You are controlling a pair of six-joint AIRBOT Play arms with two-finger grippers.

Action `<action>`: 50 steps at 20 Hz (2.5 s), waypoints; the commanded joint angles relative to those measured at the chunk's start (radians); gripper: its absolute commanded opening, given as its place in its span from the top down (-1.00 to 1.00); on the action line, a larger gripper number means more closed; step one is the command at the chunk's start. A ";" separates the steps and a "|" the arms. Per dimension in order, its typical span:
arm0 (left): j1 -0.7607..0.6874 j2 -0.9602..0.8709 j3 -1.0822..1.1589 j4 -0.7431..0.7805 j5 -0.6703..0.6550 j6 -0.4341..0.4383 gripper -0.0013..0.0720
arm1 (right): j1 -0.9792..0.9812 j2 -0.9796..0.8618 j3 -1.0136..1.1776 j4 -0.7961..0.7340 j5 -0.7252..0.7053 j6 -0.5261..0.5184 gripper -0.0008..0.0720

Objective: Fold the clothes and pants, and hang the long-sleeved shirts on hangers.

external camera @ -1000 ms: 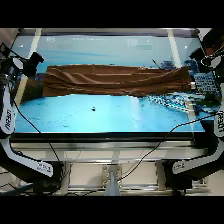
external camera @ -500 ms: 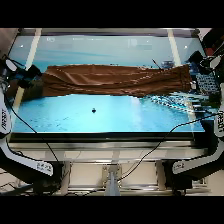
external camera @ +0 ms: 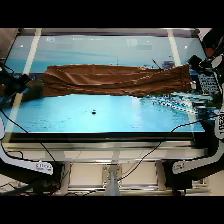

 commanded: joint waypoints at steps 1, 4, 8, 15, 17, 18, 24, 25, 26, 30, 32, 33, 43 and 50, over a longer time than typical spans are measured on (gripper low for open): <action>-0.024 0.108 -0.001 0.026 0.052 0.071 0.88 | 0.000 0.034 0.001 -0.040 0.179 -0.172 0.63; -0.024 0.189 -0.026 0.018 -0.045 0.071 0.88 | 0.000 0.058 0.001 -0.093 0.280 -0.216 0.63; -0.031 0.338 -0.258 -0.090 0.003 0.061 0.88 | 0.000 0.059 0.001 -0.090 0.309 -0.216 0.63; -0.031 0.420 -0.718 -0.595 0.542 0.045 -0.84 | 0.000 0.059 0.001 -0.089 0.285 -0.216 0.62; -0.033 0.348 -0.729 -0.678 0.573 0.051 -0.84 | 0.000 0.059 0.001 -0.089 0.266 -0.216 0.62; -0.034 0.309 -0.729 -0.720 0.588 0.074 -0.84 | 0.000 0.059 0.001 -0.089 0.252 -0.216 0.62; -0.034 0.106 -0.729 -1.263 0.635 0.535 -0.84 | 0.000 0.059 0.001 -0.079 0.191 -0.216 0.62; -0.039 0.089 -0.730 -1.278 0.639 0.532 -0.85 | 0.001 0.059 0.001 -0.073 0.185 -0.216 0.62; -0.050 0.075 -0.730 -1.278 0.658 0.509 -0.85 | 0.001 0.059 0.001 -0.064 0.179 -0.216 0.62; -0.157 0.069 -0.729 -1.292 0.904 0.505 -0.85 | 0.002 0.059 0.001 -0.036 0.147 -0.216 0.62; -0.204 0.060 -0.729 -1.293 1.013 0.457 -0.78 | 0.001 0.059 0.001 -0.036 0.137 -0.216 0.62; -0.215 0.051 -0.729 -1.292 1.044 0.423 -0.74 | 0.001 0.059 0.001 -0.036 0.135 -0.216 0.62; -0.221 -0.105 -0.498 -1.262 1.108 0.483 -0.50 | 0.002 0.059 0.001 -0.030 0.123 -0.216 0.62; -0.226 -0.146 -0.418 -1.262 1.092 0.483 0.88 | 0.055 0.059 0.001 0.002 0.087 -0.299 0.91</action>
